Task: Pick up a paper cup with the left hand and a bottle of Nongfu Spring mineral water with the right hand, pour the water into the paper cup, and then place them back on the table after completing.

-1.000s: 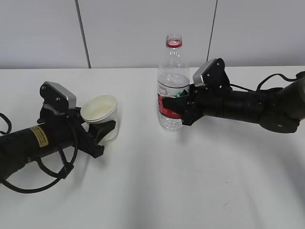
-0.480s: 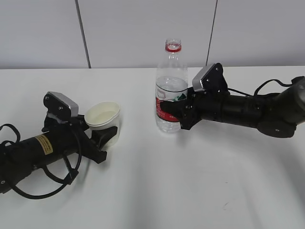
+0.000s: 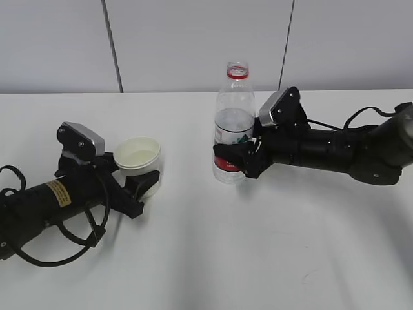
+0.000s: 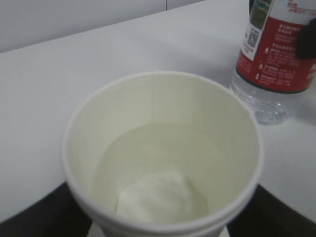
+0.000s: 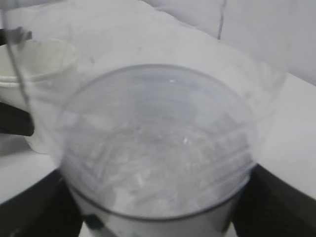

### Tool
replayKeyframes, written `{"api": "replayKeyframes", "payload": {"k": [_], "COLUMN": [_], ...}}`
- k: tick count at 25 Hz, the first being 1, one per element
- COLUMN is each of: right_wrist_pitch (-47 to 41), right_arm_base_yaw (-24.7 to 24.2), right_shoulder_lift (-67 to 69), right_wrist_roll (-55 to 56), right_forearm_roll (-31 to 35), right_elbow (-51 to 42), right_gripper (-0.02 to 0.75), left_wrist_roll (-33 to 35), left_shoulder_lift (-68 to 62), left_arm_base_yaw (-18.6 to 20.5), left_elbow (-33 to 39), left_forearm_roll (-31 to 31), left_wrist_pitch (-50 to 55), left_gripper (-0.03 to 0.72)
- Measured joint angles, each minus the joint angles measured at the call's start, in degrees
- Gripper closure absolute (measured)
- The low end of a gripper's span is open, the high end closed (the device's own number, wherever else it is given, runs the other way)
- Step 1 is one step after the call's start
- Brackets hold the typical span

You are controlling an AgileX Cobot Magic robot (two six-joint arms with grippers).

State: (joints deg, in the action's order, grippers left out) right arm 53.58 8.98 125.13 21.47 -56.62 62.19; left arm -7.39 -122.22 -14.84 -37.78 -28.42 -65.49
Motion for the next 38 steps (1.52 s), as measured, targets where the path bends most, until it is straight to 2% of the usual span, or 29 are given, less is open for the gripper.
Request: {"api": "replayKeyframes", "payload": {"k": [7, 14, 19, 24, 26, 32, 38], "right_wrist_pitch": [-7.4, -15.2, -16.7, -23.3, -26.3, -29.4, -34.7], "right_arm_base_yaw": [0.0, -0.1, -0.1, -0.1, -0.1, -0.3, -0.3], "right_shoulder_lift": [-3.4, -8.6, -9.3, -10.0, -10.4, -11.8, -11.8], "right_wrist_roll": [2.5, 6.8, 7.3, 7.6, 7.6, 10.2, 11.0], "right_forearm_roll": [-6.9, -13.0, -13.8, -13.9, -13.9, -16.2, -16.5], "right_elbow": [0.0, -1.1, -1.1, -1.1, -1.1, -1.1, -1.1], "right_gripper": [0.139, 0.144, 0.144, 0.145, 0.145, 0.145, 0.145], "left_wrist_roll": [0.0, 0.0, -0.3, -0.7, -0.7, -0.8, -0.9], "left_shoulder_lift": [5.1, 7.0, 7.0, 7.3, 8.1, 11.6, 15.4], "left_arm_base_yaw": [0.0, 0.0, 0.0, 0.0, 0.0, 0.0, 0.0], "left_elbow": [1.5, 4.6, 4.7, 5.3, 5.9, 9.0, 10.3], "left_forearm_roll": [0.1, 0.2, 0.3, 1.7, 1.8, 3.0, 6.1], "left_wrist_pitch": [6.5, 7.2, 9.9, 12.9, 13.3, 14.4, 22.9], "left_gripper": [0.211, 0.21, 0.206, 0.107, 0.089, 0.081, 0.083]}}
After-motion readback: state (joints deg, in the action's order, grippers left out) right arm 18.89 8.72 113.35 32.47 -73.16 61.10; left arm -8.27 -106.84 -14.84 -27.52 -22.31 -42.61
